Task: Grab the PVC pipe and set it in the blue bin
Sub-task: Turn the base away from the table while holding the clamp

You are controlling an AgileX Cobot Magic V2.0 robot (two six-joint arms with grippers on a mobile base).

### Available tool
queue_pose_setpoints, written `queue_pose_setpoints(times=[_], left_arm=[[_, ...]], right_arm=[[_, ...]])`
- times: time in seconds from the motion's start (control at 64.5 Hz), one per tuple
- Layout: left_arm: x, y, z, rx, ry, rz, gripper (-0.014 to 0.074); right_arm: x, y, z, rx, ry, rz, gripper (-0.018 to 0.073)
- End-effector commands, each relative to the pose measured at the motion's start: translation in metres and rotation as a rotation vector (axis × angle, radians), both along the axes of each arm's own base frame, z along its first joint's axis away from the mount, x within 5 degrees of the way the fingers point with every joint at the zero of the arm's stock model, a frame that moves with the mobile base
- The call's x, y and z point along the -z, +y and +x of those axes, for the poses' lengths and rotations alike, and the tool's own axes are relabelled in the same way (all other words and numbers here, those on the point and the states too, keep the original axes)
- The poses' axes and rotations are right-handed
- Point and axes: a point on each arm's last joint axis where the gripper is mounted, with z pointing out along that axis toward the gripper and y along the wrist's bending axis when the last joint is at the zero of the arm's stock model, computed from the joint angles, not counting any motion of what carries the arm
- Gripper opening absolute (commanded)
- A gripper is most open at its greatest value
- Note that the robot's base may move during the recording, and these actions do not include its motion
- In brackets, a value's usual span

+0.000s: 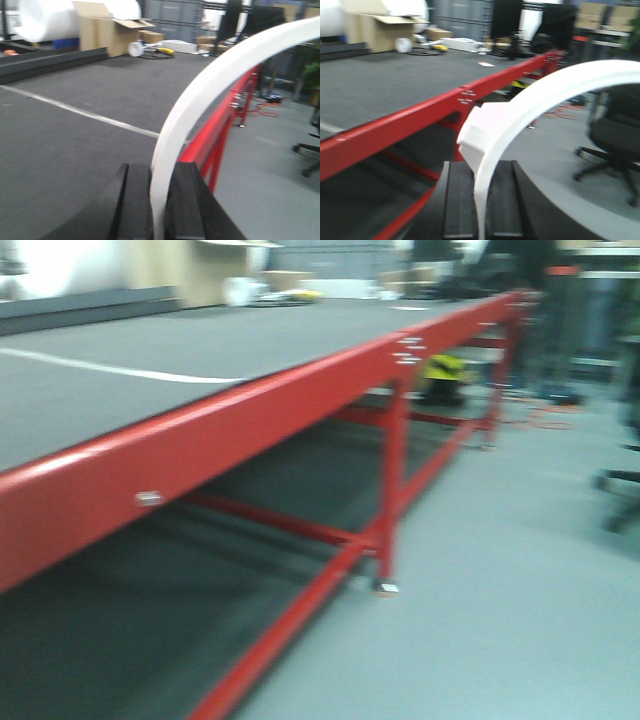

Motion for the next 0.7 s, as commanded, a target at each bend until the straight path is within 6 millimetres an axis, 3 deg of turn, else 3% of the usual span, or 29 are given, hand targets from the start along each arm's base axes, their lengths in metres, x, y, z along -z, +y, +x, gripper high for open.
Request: queue_pose_setpoints(times=[0.0, 0.682], left_arm=[[-0.0036, -0.0006, -0.0011, 0.007, -0.034, -0.013, -0.0111], [-0.0036, -0.0006, -0.0011, 0.007, -0.034, -0.013, -0.0111]], right_arm=[[-0.0030, 0.0000, -0.0012, 0.003, -0.033, -0.013, -0.0162], [-0.0030, 0.0000, -0.0012, 0.003, -0.033, -0.013, -0.0162]])
